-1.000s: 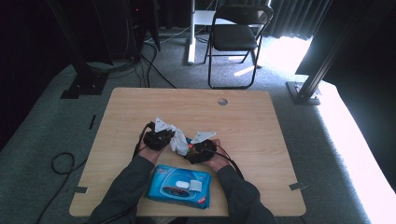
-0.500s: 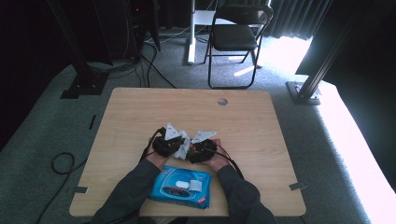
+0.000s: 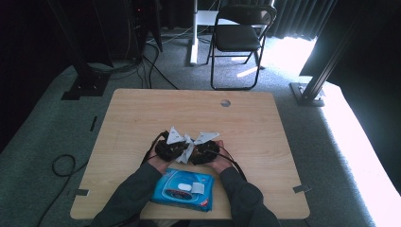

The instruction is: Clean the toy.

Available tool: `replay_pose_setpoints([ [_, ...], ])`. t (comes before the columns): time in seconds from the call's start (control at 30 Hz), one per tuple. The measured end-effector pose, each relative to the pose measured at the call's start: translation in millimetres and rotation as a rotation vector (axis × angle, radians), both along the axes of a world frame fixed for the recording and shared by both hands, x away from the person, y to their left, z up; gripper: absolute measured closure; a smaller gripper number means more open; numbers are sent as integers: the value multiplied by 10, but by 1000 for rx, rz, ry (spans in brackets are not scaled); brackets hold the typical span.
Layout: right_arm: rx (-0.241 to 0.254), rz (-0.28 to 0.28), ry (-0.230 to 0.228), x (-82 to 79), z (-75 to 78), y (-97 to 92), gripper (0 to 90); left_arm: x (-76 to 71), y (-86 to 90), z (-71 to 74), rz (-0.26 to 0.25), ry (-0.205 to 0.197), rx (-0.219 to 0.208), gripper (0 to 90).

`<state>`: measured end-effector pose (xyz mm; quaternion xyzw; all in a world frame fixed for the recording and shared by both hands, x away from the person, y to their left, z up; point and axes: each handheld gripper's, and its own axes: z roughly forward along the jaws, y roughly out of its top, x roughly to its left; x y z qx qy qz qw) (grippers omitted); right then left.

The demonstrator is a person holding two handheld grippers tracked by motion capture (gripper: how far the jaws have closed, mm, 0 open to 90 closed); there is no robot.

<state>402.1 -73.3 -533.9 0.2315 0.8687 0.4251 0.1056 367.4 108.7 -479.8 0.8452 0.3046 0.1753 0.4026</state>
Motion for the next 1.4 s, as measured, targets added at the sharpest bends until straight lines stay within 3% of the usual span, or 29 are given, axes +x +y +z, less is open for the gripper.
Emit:
replay_pose_setpoints([
  [0.23,1,-17,-1,16,22,-13,340,-46,-44,14,-65,-9,-2,851],
  [0.43,9,-20,-4,18,38,-17,340,-42,-48,24,-71,-14,-11,852],
  [0.87,-18,12,-21,-25,31,30,340,79,104,-2,23,-18,-3,853],
  [1.13,-8,40,-24,-59,45,54,341,141,198,15,82,-22,-4,853],
  [1.4,-2,45,-23,-65,64,66,341,121,163,47,71,-39,-19,854],
])
